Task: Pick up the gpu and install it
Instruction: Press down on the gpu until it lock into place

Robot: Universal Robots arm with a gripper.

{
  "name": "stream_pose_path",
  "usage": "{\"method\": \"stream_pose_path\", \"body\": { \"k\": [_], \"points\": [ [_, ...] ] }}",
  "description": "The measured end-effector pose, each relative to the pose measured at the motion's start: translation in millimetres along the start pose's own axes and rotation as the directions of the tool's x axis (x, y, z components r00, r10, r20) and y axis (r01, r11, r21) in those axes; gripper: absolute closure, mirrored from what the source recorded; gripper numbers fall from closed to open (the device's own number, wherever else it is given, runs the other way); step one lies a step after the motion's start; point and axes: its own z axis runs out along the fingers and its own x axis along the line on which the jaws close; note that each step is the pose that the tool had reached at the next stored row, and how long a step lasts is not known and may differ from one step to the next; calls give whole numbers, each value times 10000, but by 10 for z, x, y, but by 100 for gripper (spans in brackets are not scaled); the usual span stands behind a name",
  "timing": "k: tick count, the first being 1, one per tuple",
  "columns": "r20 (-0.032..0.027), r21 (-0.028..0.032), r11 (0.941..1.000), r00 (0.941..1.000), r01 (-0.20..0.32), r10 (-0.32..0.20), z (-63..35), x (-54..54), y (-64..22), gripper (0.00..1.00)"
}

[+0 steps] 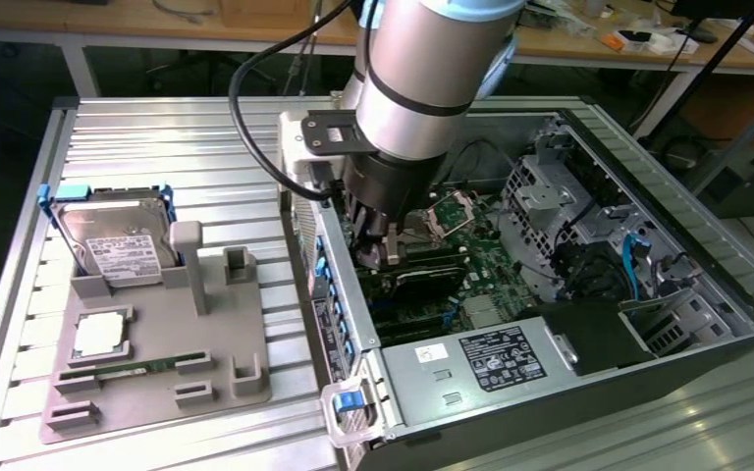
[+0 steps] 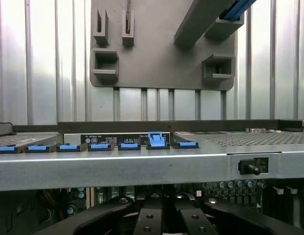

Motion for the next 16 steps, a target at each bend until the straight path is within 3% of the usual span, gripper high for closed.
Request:
{"method": "stream_pose_path", "body": {
  "k": [4, 5, 16],
  "points": [
    [32, -320, 9995, 10000, -16, 17, 2, 1, -1, 89],
    [39, -359, 9994, 10000, -24, 26, 0, 0, 3, 89],
    [42, -355, 9994, 10000, -24, 25, -52, -4, 6, 89]
  ]
}}
